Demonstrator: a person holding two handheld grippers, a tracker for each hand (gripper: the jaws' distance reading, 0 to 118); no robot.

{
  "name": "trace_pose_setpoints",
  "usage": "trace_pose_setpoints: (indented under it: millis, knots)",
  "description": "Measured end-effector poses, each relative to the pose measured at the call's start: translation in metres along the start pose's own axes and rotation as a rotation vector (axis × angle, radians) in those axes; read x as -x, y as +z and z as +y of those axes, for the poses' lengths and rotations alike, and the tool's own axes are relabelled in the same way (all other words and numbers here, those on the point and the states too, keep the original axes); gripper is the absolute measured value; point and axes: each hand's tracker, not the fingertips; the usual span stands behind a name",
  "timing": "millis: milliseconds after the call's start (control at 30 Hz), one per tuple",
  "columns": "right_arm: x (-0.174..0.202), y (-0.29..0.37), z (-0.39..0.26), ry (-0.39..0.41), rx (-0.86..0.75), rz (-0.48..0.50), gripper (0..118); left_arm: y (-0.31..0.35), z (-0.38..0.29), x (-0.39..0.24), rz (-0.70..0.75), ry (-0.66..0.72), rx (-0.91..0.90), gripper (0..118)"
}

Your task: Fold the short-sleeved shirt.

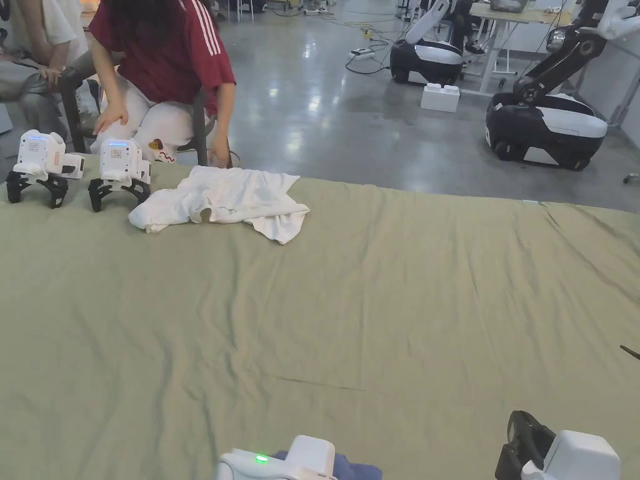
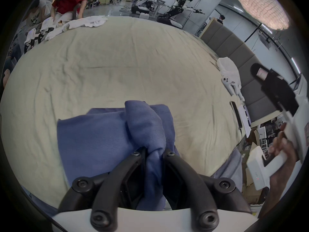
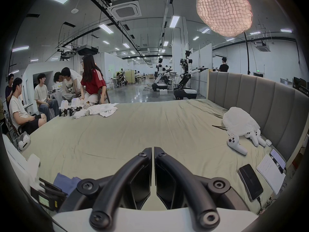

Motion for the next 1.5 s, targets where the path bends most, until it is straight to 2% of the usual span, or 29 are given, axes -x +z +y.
trace_pose_setpoints:
  millis: [67, 133, 233, 267, 367, 467, 533, 700, 833, 967, 1100, 1167, 1367, 1500]
  knots:
    - [-0.001, 0.000, 0.000, -0.001, 0.001, -0.004, 1, -0.008, -0.003, -0.001, 0.008, -0.005, 0.007, 15]
    - [-0.002, 0.000, 0.000, -0.002, 0.000, -0.004, 1, -0.008, -0.005, 0.000, 0.010, -0.004, 0.006, 23]
    - [-0.002, 0.000, 0.000, -0.002, 0.001, -0.004, 1, 0.003, -0.004, 0.006, -0.052, 0.021, -0.009, 52]
    - [-0.002, 0.001, 0.000, -0.002, 0.001, -0.003, 1, 0.012, -0.003, 0.007, -0.076, 0.027, -0.018, 58]
    - [-0.003, 0.001, 0.000, -0.004, 0.000, 0.000, 1, 0.044, 0.001, 0.015, -0.114, 0.025, -0.081, 59]
    - [-0.003, 0.003, 0.001, -0.010, -0.003, 0.000, 1, 0.073, 0.006, 0.028, -0.142, 0.047, -0.153, 53]
    - [-0.002, 0.003, 0.001, -0.016, -0.005, 0.002, 1, 0.078, 0.008, 0.036, -0.134, 0.055, -0.173, 29]
    - [-0.001, 0.004, 0.000, -0.017, -0.003, 0.005, 1, 0.036, 0.003, 0.046, -0.127, 0.097, -0.062, 11]
    - [-0.001, 0.005, -0.002, -0.008, 0.003, 0.004, 1, -0.009, -0.011, 0.037, -0.211, 0.110, 0.057, 9]
    - [-0.003, 0.006, -0.003, -0.008, 0.006, -0.001, 1, -0.027, -0.019, 0.031, -0.381, 0.150, 0.017, 6]
    - [-0.005, 0.007, -0.003, -0.003, 0.007, -0.005, 1, -0.044, -0.027, 0.026, -0.311, 0.091, -0.004, 6]
    - [-0.006, 0.007, -0.003, -0.003, 0.008, -0.008, 1, -0.055, -0.029, 0.029, -0.262, 0.109, 0.024, 5]
    - [-0.002, 0.004, -0.004, -0.009, 0.002, -0.001, 1, -0.055, -0.032, 0.028, -0.267, 0.112, -0.002, 3]
    - [0.004, 0.003, 0.001, -0.016, -0.015, 0.011, 1, -0.028, -0.023, 0.031, -0.304, 0.081, -0.038, 3]
